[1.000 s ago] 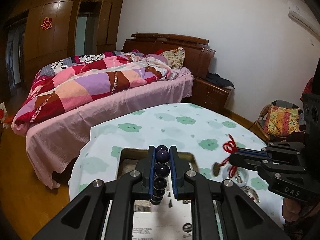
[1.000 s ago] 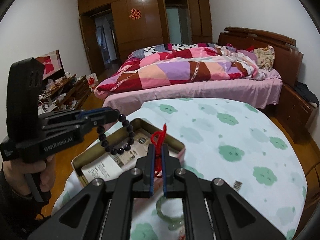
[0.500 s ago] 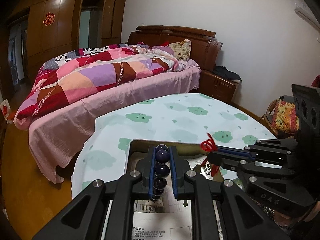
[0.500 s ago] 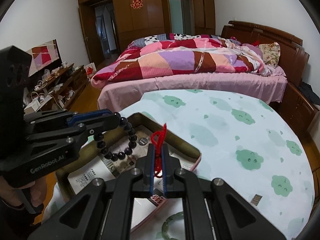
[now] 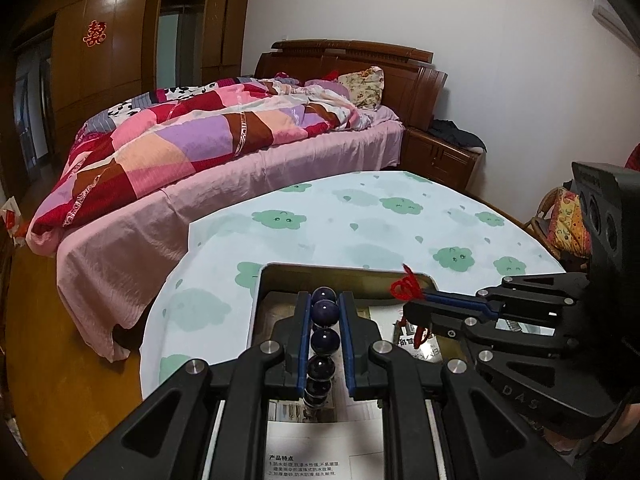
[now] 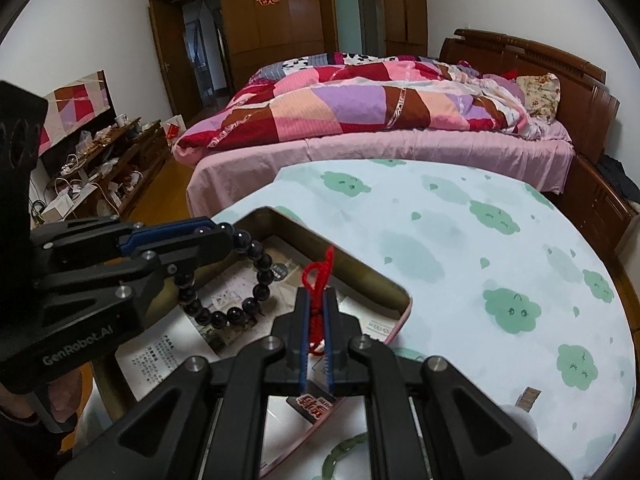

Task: Organize jewelry
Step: 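Carry both items into the tin box and open both tools to release, then move the left tool to the green jade bangle while the right returns to the pile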

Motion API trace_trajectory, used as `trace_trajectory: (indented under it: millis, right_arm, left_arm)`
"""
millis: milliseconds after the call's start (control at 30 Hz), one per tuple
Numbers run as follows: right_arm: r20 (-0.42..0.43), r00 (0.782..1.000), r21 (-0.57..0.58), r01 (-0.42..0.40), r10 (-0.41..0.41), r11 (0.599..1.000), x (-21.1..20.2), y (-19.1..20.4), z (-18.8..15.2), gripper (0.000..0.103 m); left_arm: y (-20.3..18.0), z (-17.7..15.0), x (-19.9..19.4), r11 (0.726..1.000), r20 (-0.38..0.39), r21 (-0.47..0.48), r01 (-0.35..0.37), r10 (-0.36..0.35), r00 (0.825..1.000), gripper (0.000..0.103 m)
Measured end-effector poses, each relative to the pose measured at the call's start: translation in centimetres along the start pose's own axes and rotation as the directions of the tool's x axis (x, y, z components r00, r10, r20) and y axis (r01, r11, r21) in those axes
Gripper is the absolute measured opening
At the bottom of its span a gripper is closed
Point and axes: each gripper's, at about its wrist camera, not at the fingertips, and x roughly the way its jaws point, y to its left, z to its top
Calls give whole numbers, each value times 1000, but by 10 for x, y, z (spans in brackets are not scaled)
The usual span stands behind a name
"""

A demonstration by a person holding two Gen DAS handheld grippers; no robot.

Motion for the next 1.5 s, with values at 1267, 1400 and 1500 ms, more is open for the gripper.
trace_trajectory:
  millis: [1267, 1400, 1500]
  right_arm:
    - [33, 987, 166, 148, -155, 975, -68, -75, -44, 69]
    - [31, 983, 203, 172, -182, 964, -80, -91, -59, 69]
    - [26, 981, 231, 182, -193, 956, -90, -97, -78, 69]
  left_arm:
    - [-20, 3, -21, 998, 82, 30, -58, 56, 995, 78]
    - [-34, -1, -22, 997, 71, 45, -57, 54, 996, 78]
    - [-46, -5, -25, 997, 81, 60, -53, 48, 996, 78]
